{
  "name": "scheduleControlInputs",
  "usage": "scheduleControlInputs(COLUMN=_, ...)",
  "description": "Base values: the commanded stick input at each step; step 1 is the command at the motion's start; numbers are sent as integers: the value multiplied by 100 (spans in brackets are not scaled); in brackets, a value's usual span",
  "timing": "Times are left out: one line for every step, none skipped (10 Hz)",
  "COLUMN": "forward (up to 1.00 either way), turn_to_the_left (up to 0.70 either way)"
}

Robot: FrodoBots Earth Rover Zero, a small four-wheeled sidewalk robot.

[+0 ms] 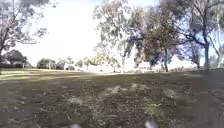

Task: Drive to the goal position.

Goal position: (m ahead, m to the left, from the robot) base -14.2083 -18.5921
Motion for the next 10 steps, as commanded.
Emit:
scheduleControlInputs(forward=70, turn_to_the_left=-35)
scheduleControlInputs(forward=70, turn_to_the_left=-35)
scheduleControlInputs(forward=70, turn_to_the_left=-35)
scheduleControlInputs(forward=70, turn_to_the_left=-35)
scheduleControlInputs(forward=70, turn_to_the_left=-35)
scheduleControlInputs(forward=70, turn_to_the_left=-35)
scheduleControlInputs(forward=70, turn_to_the_left=-35)
scheduleControlInputs(forward=70, turn_to_the_left=-35)
scheduleControlInputs(forward=70, turn_to_the_left=-35)
scheduleControlInputs(forward=70, turn_to_the_left=-35)
